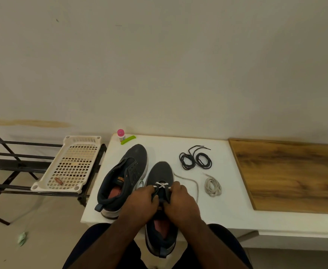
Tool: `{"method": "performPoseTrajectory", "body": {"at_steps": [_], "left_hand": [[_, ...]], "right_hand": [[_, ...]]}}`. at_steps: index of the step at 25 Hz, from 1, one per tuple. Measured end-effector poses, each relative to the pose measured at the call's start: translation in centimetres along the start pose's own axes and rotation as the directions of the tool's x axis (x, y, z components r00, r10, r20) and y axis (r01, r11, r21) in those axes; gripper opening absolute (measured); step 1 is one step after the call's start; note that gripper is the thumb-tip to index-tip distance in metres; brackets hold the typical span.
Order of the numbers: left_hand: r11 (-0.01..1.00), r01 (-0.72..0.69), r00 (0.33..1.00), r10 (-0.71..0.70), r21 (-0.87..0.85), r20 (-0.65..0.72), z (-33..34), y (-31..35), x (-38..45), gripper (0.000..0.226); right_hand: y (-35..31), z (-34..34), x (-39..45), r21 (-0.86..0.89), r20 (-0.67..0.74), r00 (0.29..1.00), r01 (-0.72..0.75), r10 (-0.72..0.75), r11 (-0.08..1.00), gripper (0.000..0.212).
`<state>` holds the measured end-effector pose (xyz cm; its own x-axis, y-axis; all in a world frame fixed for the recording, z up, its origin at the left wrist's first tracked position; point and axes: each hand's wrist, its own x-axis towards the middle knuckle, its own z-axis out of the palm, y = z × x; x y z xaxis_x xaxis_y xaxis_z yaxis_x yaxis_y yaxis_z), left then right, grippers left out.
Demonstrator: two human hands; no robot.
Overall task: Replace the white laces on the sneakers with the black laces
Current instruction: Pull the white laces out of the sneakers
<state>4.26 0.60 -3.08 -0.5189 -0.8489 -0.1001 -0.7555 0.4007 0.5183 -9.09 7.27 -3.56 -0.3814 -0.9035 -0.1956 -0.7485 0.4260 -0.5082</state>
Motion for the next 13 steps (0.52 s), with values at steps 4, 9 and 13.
{"method": "performPoseTrajectory", "body": {"at_steps": [4, 9, 13], "left_hand": [[0.999, 0.041, 0.998, -0.042, 0.033, 0.041, -1.5, -1.8, 0.0, 0.019], [0.991, -0.090, 0.996, 0.092, 0.102, -0.007, -1.1, -0.2, 0.0, 0.035], [0.943, -0.222, 0.974, 0.206, 0.248, 0.089, 0.2, 2.0, 2.6, 0.038]], "right_hand": [[2.1, -1.0, 0.4, 0.105, -0.066, 0.980, -0.179, 0.187, 0.978, 0.006], [1.4, -0.7, -0.3, 0.140, -0.065, 0.992, -0.097, 0.107, 0.985, 0.012], [1.4, -0.6, -0.3, 0.134, -0.064, 0.995, -0.071, 0.081, 0.988, 0.015]]}}
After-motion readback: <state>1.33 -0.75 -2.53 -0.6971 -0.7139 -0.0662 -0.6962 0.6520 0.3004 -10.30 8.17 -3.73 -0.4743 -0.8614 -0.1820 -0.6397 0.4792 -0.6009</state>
